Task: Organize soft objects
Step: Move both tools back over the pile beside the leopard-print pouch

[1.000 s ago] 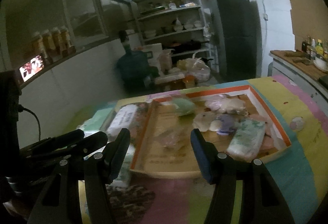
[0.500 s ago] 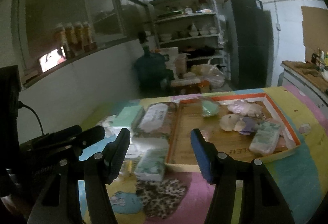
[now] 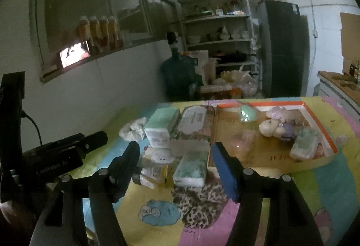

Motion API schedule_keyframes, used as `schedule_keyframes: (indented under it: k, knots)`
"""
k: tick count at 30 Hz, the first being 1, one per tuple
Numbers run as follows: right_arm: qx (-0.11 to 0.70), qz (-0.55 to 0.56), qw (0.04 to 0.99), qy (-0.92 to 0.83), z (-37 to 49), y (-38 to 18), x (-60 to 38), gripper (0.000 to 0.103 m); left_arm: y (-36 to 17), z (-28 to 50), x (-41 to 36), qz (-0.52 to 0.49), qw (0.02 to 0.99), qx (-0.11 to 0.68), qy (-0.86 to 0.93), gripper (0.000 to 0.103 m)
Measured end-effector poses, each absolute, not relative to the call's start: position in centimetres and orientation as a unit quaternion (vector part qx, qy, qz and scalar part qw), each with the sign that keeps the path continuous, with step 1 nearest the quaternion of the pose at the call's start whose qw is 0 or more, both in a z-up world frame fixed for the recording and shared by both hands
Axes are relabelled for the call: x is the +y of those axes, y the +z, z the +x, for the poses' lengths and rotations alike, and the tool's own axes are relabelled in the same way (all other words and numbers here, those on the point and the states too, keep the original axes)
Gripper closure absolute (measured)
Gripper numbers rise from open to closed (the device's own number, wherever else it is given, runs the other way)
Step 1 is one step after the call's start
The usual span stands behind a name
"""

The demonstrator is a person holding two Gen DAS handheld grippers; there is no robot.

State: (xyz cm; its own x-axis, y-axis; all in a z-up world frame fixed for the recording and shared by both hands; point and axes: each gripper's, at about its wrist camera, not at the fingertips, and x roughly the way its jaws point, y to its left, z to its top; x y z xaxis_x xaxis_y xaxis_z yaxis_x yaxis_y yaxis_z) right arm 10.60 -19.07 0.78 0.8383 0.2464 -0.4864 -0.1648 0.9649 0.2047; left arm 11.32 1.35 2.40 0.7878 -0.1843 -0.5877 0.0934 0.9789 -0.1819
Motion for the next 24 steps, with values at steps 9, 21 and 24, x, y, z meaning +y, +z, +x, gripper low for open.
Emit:
schedule_keyframes:
  k: [9, 21, 24]
  knots:
    - [0.284, 0.076, 0.951, 0.099, 10.8, -2.5, -19.1, 0.03, -0.8, 12.7, 1.6, 0.028, 0.932, 0.287, -0.219, 0.033]
    - [0.325, 0.09, 0.937, 0.087, 11.2, -6.8, -19.9, 0.029, -4.7, 15.4, -0.4, 0.208, 0.837, 0.277, -0.424, 0.033]
    - [0.334, 0.098, 0.934, 0.078, 11.4, -7.6, -20.5, 0.029, -5.2, 16.9, -0.4, 0.211, 0.814, 0.283, -0.461, 0.033]
